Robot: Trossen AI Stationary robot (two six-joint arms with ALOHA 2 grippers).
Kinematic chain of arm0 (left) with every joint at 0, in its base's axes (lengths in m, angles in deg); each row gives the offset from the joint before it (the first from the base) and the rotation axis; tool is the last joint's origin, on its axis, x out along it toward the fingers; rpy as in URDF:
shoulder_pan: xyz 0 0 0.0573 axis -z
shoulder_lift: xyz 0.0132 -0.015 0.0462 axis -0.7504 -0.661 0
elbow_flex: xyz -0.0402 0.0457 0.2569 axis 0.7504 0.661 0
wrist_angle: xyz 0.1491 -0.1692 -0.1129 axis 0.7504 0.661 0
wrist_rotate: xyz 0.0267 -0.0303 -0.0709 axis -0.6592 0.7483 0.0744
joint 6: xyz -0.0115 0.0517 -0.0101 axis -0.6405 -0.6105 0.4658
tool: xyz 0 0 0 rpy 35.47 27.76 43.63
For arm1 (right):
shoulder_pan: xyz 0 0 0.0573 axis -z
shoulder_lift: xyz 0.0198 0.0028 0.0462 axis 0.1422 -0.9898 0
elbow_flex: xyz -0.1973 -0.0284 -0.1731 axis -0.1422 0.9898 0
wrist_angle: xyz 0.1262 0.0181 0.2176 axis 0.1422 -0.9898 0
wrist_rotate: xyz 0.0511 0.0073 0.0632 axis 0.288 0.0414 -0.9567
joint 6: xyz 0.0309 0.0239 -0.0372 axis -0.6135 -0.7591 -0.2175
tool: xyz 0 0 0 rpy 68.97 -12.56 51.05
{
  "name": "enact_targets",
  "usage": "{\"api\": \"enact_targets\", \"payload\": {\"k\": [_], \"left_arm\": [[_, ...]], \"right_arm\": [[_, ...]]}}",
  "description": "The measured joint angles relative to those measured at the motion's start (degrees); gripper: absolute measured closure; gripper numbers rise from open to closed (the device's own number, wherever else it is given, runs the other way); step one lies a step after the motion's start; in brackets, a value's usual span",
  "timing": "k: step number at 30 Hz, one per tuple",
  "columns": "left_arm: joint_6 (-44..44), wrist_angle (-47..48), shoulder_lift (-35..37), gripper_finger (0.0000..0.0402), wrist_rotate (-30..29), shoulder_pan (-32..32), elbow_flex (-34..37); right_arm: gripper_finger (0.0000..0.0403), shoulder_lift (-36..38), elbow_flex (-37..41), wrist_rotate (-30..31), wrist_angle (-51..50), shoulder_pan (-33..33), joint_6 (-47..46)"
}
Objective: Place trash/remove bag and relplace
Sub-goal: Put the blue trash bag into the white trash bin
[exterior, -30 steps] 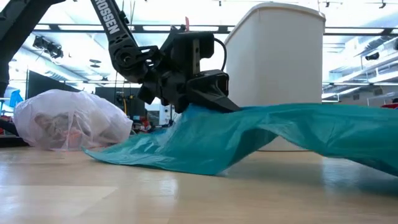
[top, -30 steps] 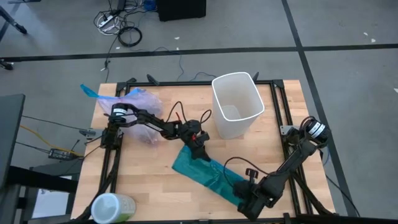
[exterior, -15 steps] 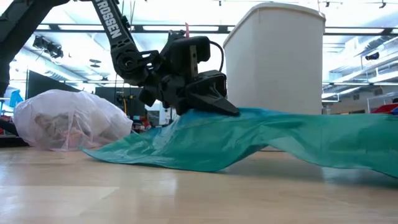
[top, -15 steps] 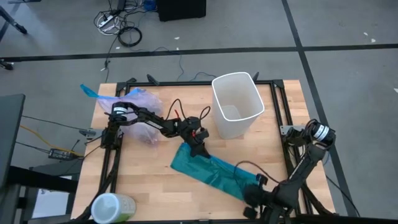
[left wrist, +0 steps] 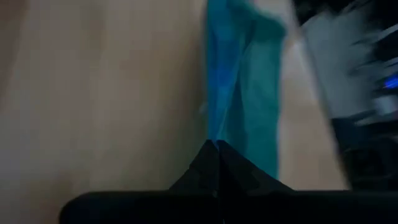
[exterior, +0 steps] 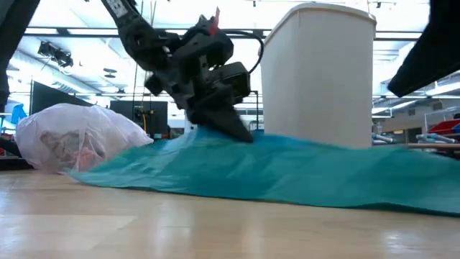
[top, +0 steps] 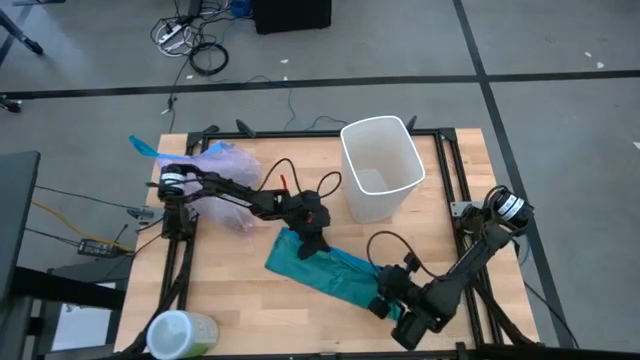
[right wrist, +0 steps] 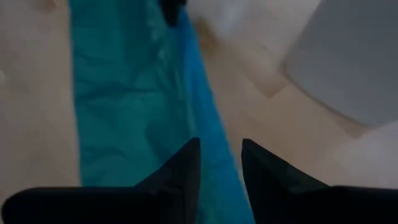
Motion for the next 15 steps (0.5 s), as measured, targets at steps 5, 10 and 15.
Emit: {"api": "enact_targets", "payload": {"k": [5,10,15], "left_arm": [[-5.18,9.71,4.49,0.0401,-6.68,1.22,0.02],[-4.83,12.85,6.09,0.0401,-8.0,1.81,0.02],[-2.96,10.99,6.11,0.0401,-8.89,1.83,0.0]], "right_arm": [[0.0298,0.02,0.0,2.61,-4.5,1.54,-3.95],[0.03,0.02,0.0,10.56,-4.24,2.15,-3.1],[0.03,0.02,0.0,4.02,6.95,4.6,13.92]]}}
